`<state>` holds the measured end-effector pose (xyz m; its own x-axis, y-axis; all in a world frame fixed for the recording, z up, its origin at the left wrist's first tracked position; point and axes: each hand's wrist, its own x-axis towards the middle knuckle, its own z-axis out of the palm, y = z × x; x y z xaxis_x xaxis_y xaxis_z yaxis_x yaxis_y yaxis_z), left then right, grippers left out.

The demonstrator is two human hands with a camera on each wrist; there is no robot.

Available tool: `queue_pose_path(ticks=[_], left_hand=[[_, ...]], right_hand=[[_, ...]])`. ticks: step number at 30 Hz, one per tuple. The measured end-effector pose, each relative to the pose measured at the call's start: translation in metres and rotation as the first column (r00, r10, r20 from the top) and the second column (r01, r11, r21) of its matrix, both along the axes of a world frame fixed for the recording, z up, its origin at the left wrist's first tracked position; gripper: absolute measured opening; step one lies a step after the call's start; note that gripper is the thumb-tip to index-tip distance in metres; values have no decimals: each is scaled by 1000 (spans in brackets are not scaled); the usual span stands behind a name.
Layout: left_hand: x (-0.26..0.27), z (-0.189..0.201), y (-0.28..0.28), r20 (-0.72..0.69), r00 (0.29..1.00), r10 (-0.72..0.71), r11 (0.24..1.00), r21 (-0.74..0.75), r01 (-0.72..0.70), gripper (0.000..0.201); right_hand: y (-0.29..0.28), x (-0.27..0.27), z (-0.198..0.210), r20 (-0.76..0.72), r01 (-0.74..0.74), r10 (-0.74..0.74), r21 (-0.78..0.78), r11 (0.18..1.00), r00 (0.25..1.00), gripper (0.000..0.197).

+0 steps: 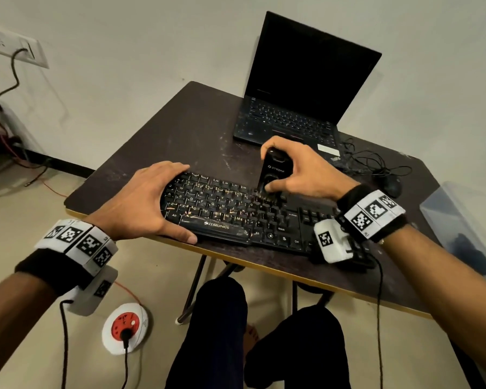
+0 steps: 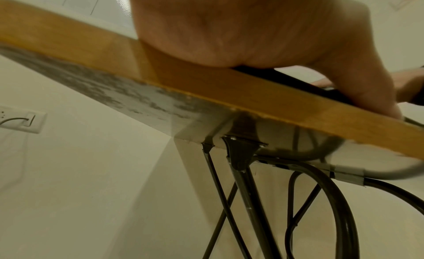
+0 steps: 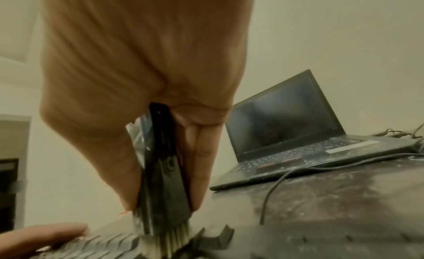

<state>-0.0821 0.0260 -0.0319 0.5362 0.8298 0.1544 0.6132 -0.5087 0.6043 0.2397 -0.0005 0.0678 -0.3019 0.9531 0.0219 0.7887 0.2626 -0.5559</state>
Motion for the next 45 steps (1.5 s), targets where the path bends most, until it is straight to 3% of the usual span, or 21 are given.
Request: queue_pose_path(ticks=[4,8,12,17,21,26,30,34,36,40,45], left_hand=[[-1,-1,0,4,1000,5,1000,-17,-5,142],[1,2,-1,5,1000,8,1000,-17,-8,140],[0,1,-2,6,1000,2,1000,-22,-2,141],[1,2,-2,15,1000,2,1000,-12,-2,139],[0,1,-1,10,1000,-2,1000,-4,2,139],[1,-2,-1,6,1000,5,1000,-14,-5,141],[-1,-5,2,14,1000,12,1000,-11,-12,140],[0,-4,2,0,1000,13,1000,-19,-13,141],[0,-4,2,-4,1000,10,1000,-16,-10,142],[1,0,-3,-14,1000,25,1000,13,-25,146],[3,-6,-32,130,977,167,985,27,-172,143]], right_hand=[[-12,-10,-7,-61,-131,127,-79,988,990,50],[0,-2,-3,23,51,-52,6,999,998,53],[-15,-13,-10,-9,-89,89,-27,996,996,51],[-7,-1,-4,33,84,-85,41,996,996,54],[-27,-14,-9,-39,-78,75,-68,995,996,51],[-20,-2,-7,32,164,-168,95,982,985,54],[-35,-16,-9,-29,-50,49,-23,998,998,52],[-27,-6,-12,62,115,-125,147,983,990,52],[-28,-5,-18,101,121,-143,203,972,984,52],[-35,-13,-26,166,76,-112,207,975,980,52],[-40,-11,-17,72,190,-205,181,965,976,53]])
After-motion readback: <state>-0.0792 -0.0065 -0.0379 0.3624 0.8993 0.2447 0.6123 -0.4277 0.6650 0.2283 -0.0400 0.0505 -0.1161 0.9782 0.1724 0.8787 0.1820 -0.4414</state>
